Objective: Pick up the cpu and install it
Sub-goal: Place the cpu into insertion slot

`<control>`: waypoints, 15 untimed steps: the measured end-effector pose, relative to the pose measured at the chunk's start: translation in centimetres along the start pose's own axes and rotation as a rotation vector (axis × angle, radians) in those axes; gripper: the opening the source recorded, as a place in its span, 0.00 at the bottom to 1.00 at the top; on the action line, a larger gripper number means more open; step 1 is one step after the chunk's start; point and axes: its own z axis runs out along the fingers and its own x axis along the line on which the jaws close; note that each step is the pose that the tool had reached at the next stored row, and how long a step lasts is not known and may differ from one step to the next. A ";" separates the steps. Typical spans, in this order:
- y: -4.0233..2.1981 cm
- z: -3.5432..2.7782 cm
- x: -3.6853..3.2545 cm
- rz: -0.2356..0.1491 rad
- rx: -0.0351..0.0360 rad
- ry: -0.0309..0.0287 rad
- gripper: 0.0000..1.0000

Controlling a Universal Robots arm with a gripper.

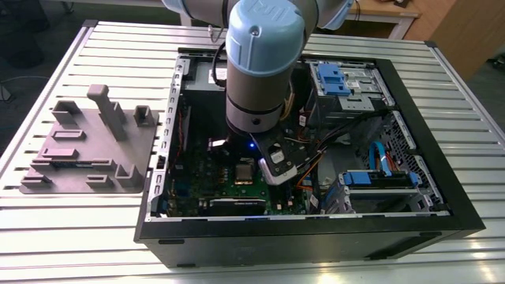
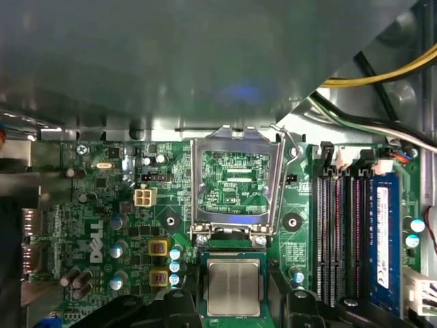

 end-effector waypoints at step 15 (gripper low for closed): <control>-0.25 0.43 0.07 0.013 -0.0002 -0.0003 0.47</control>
